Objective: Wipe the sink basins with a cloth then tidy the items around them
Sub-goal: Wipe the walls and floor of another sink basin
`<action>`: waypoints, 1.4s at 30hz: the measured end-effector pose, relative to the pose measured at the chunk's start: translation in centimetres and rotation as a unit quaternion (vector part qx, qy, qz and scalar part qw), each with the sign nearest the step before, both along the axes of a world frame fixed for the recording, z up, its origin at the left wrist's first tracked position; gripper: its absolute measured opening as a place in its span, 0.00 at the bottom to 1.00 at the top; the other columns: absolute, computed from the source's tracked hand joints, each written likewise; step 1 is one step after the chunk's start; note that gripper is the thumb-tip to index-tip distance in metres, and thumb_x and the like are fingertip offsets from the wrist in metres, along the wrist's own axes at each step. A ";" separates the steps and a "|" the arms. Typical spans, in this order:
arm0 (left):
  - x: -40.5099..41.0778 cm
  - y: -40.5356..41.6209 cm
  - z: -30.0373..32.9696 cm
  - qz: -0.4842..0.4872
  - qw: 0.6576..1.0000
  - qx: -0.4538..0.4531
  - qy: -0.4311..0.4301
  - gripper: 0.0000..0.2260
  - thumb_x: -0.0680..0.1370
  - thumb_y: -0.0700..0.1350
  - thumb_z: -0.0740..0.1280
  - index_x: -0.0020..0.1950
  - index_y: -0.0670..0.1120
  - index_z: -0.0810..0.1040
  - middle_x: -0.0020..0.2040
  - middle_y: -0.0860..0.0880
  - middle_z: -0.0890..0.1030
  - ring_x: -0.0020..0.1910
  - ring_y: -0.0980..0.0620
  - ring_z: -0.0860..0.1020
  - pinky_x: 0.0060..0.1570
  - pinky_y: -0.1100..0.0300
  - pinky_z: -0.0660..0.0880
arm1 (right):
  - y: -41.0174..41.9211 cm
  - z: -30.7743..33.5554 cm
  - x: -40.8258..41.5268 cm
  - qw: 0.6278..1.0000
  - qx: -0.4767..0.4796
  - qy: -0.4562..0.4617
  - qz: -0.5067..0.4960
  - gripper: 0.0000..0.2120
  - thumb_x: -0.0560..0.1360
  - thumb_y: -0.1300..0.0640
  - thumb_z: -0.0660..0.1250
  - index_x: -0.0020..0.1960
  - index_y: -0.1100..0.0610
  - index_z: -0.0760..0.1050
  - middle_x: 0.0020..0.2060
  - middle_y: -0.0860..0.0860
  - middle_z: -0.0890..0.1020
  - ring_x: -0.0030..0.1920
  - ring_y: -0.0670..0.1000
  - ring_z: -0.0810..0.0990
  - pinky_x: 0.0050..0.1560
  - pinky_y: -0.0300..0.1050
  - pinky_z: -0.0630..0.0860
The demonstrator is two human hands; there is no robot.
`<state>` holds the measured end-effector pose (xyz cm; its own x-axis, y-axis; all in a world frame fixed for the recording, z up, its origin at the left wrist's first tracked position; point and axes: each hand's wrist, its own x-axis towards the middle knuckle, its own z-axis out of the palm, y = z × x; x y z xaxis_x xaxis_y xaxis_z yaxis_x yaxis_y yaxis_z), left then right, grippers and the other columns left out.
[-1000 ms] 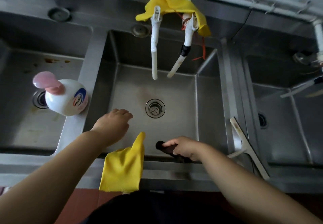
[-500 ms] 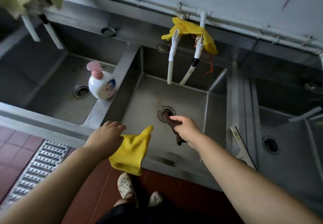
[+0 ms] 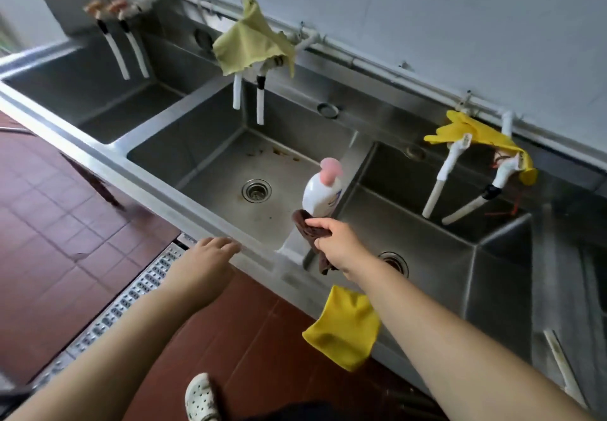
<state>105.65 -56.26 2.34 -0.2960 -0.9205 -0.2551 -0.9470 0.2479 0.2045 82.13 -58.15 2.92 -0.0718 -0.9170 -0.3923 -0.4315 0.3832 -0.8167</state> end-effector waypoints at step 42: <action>12.6 -40.2 -12.1 -0.194 0.962 0.190 -0.032 0.21 0.80 0.47 0.57 0.74 0.53 0.62 0.72 0.53 0.67 0.70 0.51 0.66 0.66 0.56 0.66 | -25.5 -19.9 14.3 0.885 0.327 -0.021 -0.329 0.22 0.77 0.67 0.60 0.69 0.52 0.70 0.62 0.56 0.74 0.59 0.56 0.74 0.58 0.46 0.72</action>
